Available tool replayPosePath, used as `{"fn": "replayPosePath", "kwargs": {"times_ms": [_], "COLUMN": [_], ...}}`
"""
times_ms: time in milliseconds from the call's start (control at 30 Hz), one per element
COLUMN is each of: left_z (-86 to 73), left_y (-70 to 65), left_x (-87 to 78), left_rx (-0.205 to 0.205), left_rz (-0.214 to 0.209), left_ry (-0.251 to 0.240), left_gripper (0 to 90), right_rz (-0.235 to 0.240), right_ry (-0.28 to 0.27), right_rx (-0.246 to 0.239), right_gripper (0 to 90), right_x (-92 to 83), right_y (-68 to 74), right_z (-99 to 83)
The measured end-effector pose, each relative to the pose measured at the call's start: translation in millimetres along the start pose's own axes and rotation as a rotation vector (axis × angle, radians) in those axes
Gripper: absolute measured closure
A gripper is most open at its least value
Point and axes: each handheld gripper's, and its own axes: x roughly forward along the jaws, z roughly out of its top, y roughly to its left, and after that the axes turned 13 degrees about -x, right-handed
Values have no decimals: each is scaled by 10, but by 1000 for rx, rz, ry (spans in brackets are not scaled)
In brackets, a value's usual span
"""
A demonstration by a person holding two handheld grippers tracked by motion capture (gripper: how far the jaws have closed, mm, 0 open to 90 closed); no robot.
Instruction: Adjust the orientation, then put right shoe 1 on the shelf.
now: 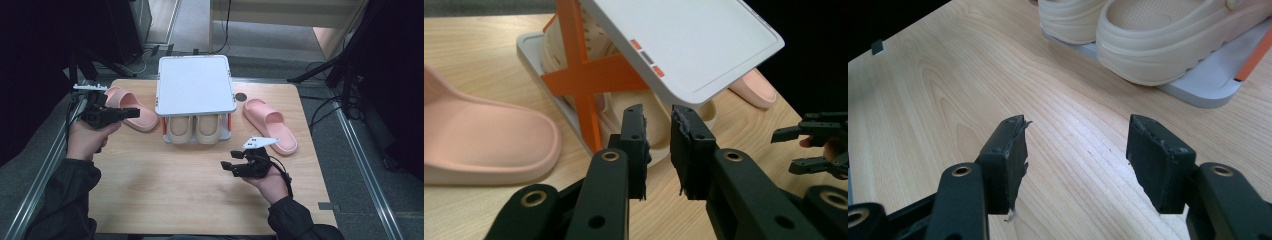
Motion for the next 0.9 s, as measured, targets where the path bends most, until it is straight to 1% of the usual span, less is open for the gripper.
{"fn": "replayPosePath", "kwargs": {"times_ms": [33, 133, 267, 300, 333, 400, 467, 500, 533, 700, 767, 833, 900], "left_z": [-8, -25, -38, -38, -40, -37, -34, -34, -31, -15, -7, 0, 1], "left_y": [14, 64, 145, 145, 167, 229, 273, 273, 312, 454, 513, 583, 642], "left_x": [11, 40, 79, 79, 87, 114, 138, 138, 170, 267, 309, 353, 390], "left_rx": [-8, -6, -16, -16, -13, -21, -22, -22, -20, -45, -55, -69, -78], "left_rz": [4, 15, 29, 29, 35, 54, 64, 64, 81, 93, 105, 112, 123], "left_ry": [1, 4, 7, 7, 7, 4, 3, 3, 1, 5, 0, 5, 10], "left_gripper": [776, 790, 802, 803, 805, 807, 808, 806, 804, 806, 805, 804, 805], "right_rz": [-1, -3, -1, -1, -5, -8, -11, -11, -15, -22, -23, -23, -14], "right_ry": [-3, -22, -27, -27, -29, -35, -33, -33, -33, -34, -30, -31, -39], "right_rx": [5, 4, 20, 20, 18, 21, 28, 28, 31, 42, 38, 41, 49], "right_gripper": [417, 417, 417, 417, 417, 418, 418, 418, 419, 420, 420, 420, 420], "right_x": [-13, -32, -32, -32, -35, -42, -48, -48, -54, -69, -74, -75, -83], "right_y": [-3, -16, -34, -34, -38, -45, -53, -53, -64, -61, -53, -44, -42], "right_z": [-2, 6, 10, 10, 12, 11, 6, 6, -3, -29, -41, -54, -66]}}
